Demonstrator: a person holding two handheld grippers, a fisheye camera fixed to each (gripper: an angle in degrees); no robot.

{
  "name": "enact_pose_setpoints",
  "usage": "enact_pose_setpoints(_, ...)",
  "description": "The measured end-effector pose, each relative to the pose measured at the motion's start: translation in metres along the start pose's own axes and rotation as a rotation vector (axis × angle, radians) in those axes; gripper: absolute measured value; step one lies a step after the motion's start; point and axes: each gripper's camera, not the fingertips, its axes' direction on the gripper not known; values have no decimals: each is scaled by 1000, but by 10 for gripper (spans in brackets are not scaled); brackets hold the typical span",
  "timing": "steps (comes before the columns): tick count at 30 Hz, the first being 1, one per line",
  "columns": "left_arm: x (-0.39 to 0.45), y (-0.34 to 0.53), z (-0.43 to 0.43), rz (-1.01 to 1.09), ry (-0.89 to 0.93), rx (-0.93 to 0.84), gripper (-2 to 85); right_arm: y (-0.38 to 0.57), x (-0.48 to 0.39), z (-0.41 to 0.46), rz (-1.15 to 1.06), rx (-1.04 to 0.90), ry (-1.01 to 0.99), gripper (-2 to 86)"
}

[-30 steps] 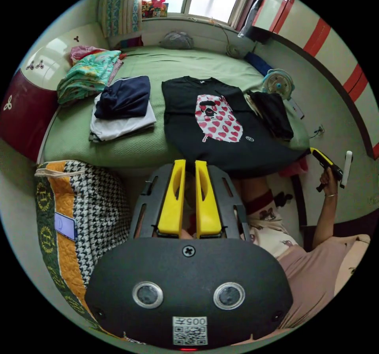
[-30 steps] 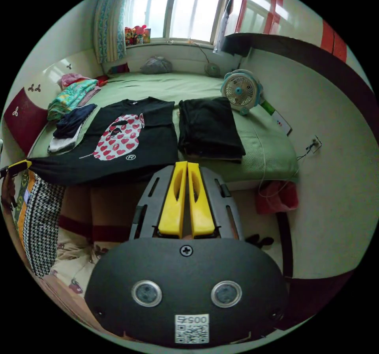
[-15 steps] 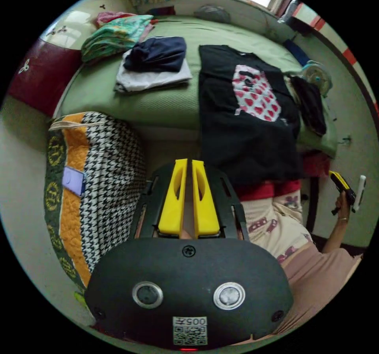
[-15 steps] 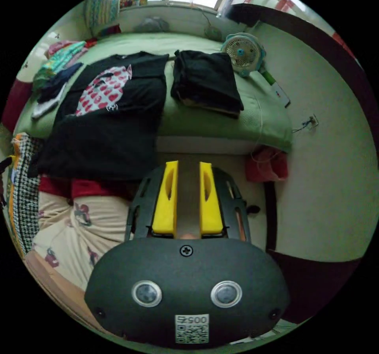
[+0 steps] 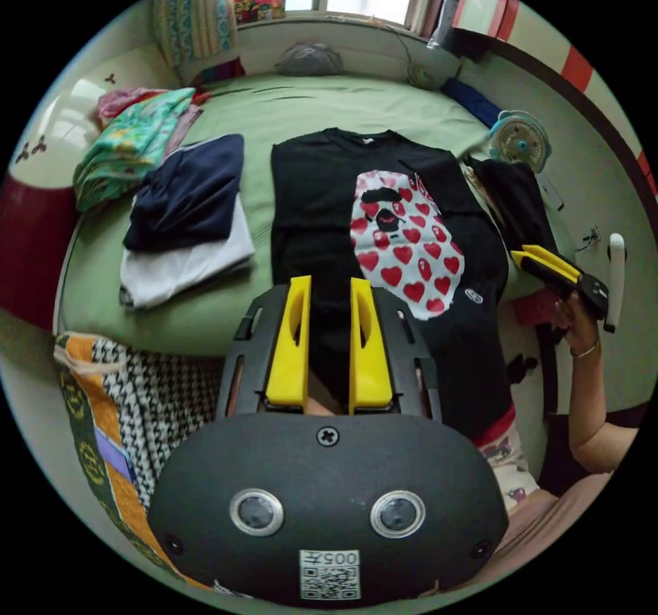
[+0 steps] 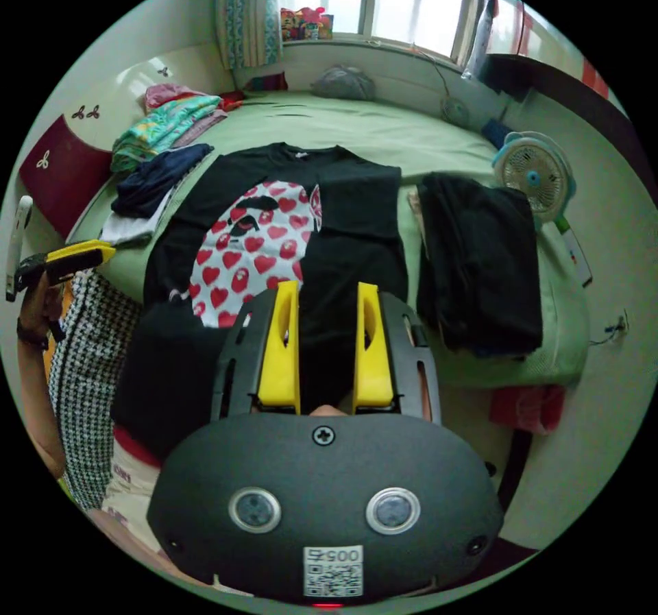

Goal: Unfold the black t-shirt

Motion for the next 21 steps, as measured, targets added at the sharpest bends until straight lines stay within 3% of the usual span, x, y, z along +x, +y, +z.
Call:
enact_pose_setpoints(12, 15, -117, 121, 93, 57, -12, 124, -140, 5, 127, -39, -49, 81, 108)
enact_pose_setpoints(21, 19, -140, 165, 173, 34, -63, 108, -156, 20, 164, -72, -26, 100, 24)
